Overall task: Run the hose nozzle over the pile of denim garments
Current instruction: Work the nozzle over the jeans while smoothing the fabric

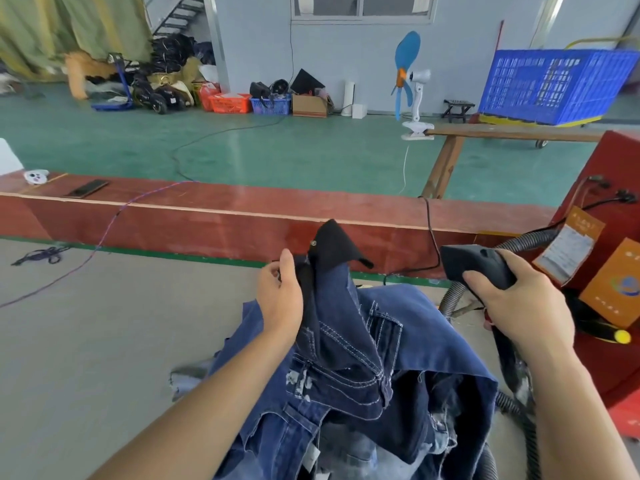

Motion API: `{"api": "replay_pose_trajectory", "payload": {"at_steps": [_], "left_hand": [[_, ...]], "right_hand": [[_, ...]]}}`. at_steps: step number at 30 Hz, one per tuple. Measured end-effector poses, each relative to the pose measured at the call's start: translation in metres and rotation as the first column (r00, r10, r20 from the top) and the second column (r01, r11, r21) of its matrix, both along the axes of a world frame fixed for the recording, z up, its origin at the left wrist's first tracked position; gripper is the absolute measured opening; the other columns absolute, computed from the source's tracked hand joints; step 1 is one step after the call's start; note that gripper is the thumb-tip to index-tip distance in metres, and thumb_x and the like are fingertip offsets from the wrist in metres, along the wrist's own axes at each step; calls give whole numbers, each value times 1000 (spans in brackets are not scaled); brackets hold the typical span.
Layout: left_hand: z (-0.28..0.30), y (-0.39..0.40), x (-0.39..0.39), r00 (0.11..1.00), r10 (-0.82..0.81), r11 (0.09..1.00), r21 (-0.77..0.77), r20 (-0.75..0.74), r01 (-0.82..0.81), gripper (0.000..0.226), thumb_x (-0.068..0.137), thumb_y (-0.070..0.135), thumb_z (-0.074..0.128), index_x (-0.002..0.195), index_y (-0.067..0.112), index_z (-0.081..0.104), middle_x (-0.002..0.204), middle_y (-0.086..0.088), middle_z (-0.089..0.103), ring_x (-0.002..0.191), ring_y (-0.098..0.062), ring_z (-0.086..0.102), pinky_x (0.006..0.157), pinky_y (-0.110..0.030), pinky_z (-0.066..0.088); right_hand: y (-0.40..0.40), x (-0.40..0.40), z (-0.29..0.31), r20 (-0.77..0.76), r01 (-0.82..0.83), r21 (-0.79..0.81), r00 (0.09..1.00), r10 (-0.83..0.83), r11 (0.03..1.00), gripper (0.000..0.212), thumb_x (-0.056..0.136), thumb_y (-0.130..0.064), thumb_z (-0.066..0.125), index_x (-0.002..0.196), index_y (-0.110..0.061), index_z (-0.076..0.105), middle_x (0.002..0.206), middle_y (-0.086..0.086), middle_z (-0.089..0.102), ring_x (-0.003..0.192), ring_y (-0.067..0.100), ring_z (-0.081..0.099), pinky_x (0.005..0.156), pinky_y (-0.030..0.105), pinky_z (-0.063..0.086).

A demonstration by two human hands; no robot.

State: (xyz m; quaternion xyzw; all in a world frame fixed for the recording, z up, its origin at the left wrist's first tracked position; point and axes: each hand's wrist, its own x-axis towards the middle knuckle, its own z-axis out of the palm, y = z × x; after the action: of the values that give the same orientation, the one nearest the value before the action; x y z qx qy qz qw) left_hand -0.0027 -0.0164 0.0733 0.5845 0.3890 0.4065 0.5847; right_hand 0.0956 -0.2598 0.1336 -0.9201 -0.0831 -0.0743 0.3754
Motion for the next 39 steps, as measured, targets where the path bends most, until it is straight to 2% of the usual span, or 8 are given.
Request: {"api": "replay_pose_trajectory", "payload": {"at_steps": [7, 10, 16, 18, 22, 27, 35, 39], "left_hand": [[16, 23, -34, 502, -513, 721, -33, -696, 692, 16, 81, 27, 76, 82, 17, 63, 87, 6, 69, 92, -21, 66, 63, -24, 45], [66, 19, -37, 706, -122, 688, 453, -698, 567, 15, 83, 25, 70, 79, 12, 65, 83, -9, 70, 89, -32, 65, 60, -33, 39], [125, -21, -29, 912, 231, 83, 941, -339, 329, 39, 72, 33, 74, 77, 24, 36, 73, 0, 48, 65, -33, 60, 50, -27, 22], [92, -35, -21, 819, 57, 156, 815, -571, 558, 38, 73, 40, 76, 94, 21, 50, 92, -2, 55, 79, -31, 62, 56, -32, 34], [-9, -31, -27, 212, -499, 326, 44, -840, 944, 57, 91, 23, 66, 142, 17, 42, 138, -1, 48, 113, -19, 54, 88, -22, 39], [-52, -2, -37, 581, -142, 544, 428, -801, 722, 34, 98, 11, 47, 130, 20, 51, 129, 1, 49, 108, -22, 57, 83, -34, 48], [-55, 15, -54, 560, -96, 489, 451, -823, 746, 95, 71, 70, 65, 149, 40, 19, 153, 0, 16, 135, -27, 29, 105, -43, 36], [-47, 17, -64, 440, 175, 278, 473, -881, 836, 77, 81, 23, 68, 146, 35, 28, 157, -2, 21, 140, -26, 28, 105, -40, 33]], "right_hand": [[5, -5, 2, -20, -12, -11, 1000, 12, 1000, 47, 85, -46, 63, 130, -35, 51, 91, 1, 62, 84, 32, 61, 71, 38, 47], [6, -5, 3, -35, -12, -14, 999, 11, 1000, 47, 85, -48, 62, 129, -37, 51, 93, 2, 66, 82, 32, 64, 73, 38, 50], [5, -6, 5, -34, -4, -13, 999, 4, 1000, 48, 85, -49, 61, 130, -38, 50, 94, 4, 68, 82, 32, 66, 76, 43, 53], [4, -6, 5, -39, -11, -13, 999, 10, 1000, 48, 85, -49, 61, 130, -38, 49, 97, 4, 68, 83, 33, 66, 77, 44, 53], [-1, -3, 4, -19, -6, 1, 1000, 6, 1000, 49, 85, -47, 61, 130, -36, 50, 102, 4, 68, 88, 33, 65, 76, 40, 51], [-8, 3, 2, 0, 7, -7, 1000, -7, 1000, 50, 85, -47, 62, 132, -35, 51, 105, 5, 67, 94, 33, 60, 72, 36, 44], [-10, 4, 0, 10, -7, -21, 1000, 7, 1000, 51, 85, -47, 62, 133, -34, 50, 107, 4, 66, 93, 31, 59, 71, 35, 43], [-7, 1, 2, 21, -17, -17, 1000, 17, 1000, 50, 85, -45, 63, 132, -34, 50, 92, -4, 58, 82, 23, 51, 69, 33, 39]]}}
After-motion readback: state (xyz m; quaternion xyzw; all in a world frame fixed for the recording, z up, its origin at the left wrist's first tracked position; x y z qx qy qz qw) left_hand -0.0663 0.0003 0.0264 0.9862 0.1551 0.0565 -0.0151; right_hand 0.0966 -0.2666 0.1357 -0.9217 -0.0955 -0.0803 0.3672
